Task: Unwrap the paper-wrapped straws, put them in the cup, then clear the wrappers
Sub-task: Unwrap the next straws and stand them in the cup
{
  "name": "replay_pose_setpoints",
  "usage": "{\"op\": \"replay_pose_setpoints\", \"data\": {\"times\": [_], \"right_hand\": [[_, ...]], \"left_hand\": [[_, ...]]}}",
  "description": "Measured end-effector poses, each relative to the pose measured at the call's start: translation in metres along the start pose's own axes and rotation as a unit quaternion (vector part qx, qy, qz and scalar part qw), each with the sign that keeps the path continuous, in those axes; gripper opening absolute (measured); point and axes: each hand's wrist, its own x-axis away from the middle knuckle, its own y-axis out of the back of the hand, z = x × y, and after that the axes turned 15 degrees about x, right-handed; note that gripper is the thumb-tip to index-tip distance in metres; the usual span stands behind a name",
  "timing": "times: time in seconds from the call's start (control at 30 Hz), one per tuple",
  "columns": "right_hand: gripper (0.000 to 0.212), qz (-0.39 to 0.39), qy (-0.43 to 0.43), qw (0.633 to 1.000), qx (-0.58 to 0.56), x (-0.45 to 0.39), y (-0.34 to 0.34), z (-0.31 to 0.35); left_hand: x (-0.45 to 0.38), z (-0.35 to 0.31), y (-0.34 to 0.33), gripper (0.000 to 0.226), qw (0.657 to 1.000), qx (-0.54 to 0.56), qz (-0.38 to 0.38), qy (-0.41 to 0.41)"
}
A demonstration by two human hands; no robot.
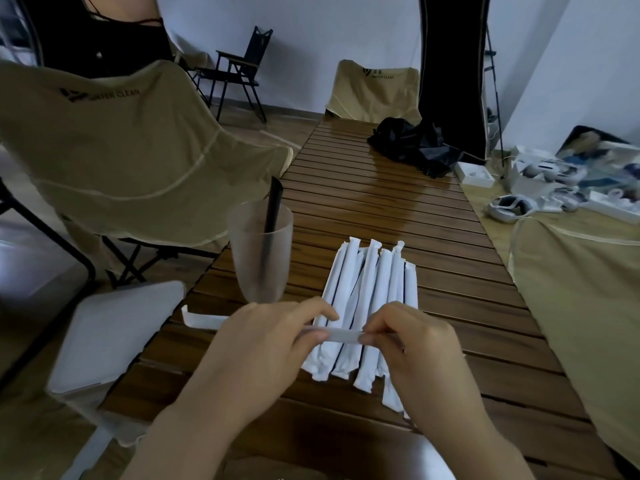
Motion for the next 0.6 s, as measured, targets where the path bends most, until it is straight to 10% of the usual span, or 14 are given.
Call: {"op": "replay_pose_setpoints", "data": {"times": [0.6], "right_hand": [[0.018,-0.084,0.065,0.993,-0.051,0.003,0.006,0.012]], "left_hand": [[-0.004,-0.021,-0.017,0.011,0.989,0.056,-0.123,0.053]]}}
